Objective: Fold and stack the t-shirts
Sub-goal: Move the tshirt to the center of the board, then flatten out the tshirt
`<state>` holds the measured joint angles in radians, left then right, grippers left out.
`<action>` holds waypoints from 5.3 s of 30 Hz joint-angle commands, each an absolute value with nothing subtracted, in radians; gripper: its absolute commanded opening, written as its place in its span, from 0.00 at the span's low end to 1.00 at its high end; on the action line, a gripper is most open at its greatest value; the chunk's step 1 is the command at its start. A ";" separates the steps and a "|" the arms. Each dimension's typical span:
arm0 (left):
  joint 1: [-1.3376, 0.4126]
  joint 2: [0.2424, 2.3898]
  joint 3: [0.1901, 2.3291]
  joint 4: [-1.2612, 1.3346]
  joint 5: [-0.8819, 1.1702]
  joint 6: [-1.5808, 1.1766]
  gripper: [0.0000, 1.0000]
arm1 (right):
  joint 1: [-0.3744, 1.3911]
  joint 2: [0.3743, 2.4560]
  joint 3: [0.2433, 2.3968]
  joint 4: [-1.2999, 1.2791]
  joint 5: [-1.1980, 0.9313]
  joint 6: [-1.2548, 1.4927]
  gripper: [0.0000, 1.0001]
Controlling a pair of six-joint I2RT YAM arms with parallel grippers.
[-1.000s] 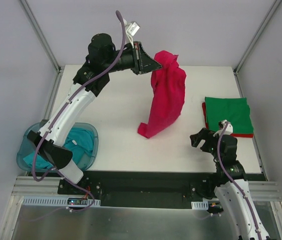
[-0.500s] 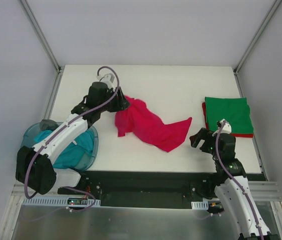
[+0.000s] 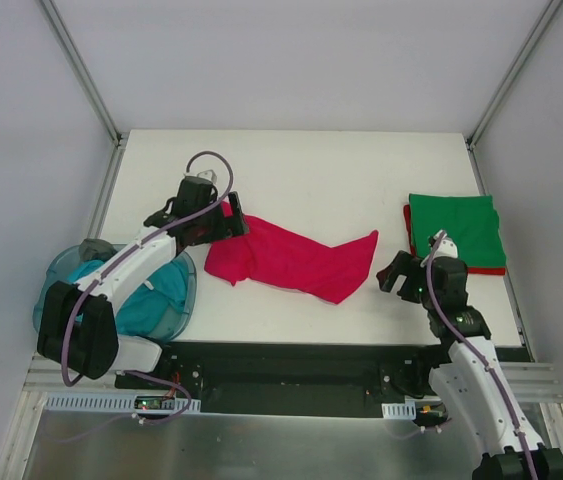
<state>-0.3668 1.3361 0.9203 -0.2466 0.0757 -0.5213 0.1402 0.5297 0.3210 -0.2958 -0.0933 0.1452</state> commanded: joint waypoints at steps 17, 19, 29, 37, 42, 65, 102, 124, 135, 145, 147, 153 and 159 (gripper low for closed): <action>-0.341 1.798 1.322 -0.408 -0.112 -0.454 0.83 | 0.147 1.379 0.843 -0.187 -0.050 0.222 0.96; -0.341 1.792 1.299 -0.414 -0.141 -0.469 0.82 | 0.159 1.471 0.906 -0.193 -0.048 0.216 0.96; -0.341 1.859 1.331 -0.428 -0.161 -0.463 0.64 | 0.207 1.723 1.045 -0.172 -0.028 0.219 0.95; -0.341 1.769 1.336 -0.428 -0.135 -0.446 0.00 | 0.224 1.688 1.045 -0.144 -0.006 0.167 0.05; -0.341 1.553 1.255 -0.396 -0.117 -0.448 0.00 | 0.239 1.484 1.020 -0.215 0.084 0.152 0.01; -0.341 0.540 1.081 -0.089 0.538 -0.407 0.00 | 0.238 0.667 1.577 -0.908 0.132 0.012 0.01; 0.014 2.137 1.640 0.170 0.970 -0.612 0.79 | 0.098 1.850 1.606 -0.347 0.268 0.008 0.19; -0.239 1.165 0.893 -0.225 0.385 -0.451 0.99 | 0.078 0.820 0.794 -0.298 0.011 0.198 0.96; -0.449 1.049 0.687 -0.345 -0.058 -0.744 0.94 | 0.077 0.564 0.630 -0.362 -0.032 0.170 0.96; -0.483 1.313 0.773 -0.334 -0.232 -0.896 0.75 | 0.077 0.630 0.644 -0.402 -0.041 0.137 0.96; -0.483 1.370 0.798 -0.322 -0.251 -0.910 0.70 | 0.077 0.634 0.640 -0.402 -0.040 0.135 0.96; -0.483 1.503 0.856 -0.296 -0.275 -0.927 0.58 | 0.077 0.640 0.635 -0.402 -0.023 0.124 0.96; -0.482 1.594 0.897 -0.293 -0.291 -0.930 0.56 | 0.077 0.641 0.637 -0.405 -0.011 0.110 0.96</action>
